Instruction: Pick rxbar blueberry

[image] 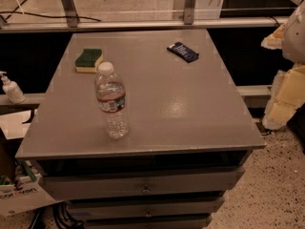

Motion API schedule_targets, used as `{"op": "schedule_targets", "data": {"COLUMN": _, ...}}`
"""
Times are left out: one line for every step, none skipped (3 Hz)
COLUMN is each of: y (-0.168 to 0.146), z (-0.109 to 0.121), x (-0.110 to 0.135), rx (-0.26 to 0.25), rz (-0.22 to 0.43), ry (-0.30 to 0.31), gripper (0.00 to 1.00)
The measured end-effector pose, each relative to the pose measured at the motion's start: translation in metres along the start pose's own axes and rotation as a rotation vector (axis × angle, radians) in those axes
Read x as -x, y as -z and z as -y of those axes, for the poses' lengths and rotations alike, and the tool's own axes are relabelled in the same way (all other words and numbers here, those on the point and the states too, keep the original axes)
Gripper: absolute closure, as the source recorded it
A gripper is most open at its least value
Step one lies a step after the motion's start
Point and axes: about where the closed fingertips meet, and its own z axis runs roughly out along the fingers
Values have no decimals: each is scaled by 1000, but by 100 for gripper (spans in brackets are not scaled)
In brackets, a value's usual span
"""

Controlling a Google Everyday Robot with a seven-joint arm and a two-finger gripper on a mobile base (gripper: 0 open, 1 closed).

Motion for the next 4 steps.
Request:
{"op": "schedule_targets", "data": {"y": 0, "z": 0, "x": 0, "rx": 0, "rz": 0, "ry": 0, "gripper": 0}}
{"op": "schedule_targets", "data": {"y": -7, "z": 9, "x": 8, "rx": 5, "rz": 39, "ry": 1, "gripper": 0}}
{"op": "schedule_targets", "data": {"y": -27, "z": 37, "x": 37, "rx": -7, "rz": 110, "ry": -14, "gripper": 0}}
{"op": "schedule_targets", "data": {"y": -55, "z": 81, "x": 76, "rx": -37, "rz": 201, "ry": -56, "gripper": 0}}
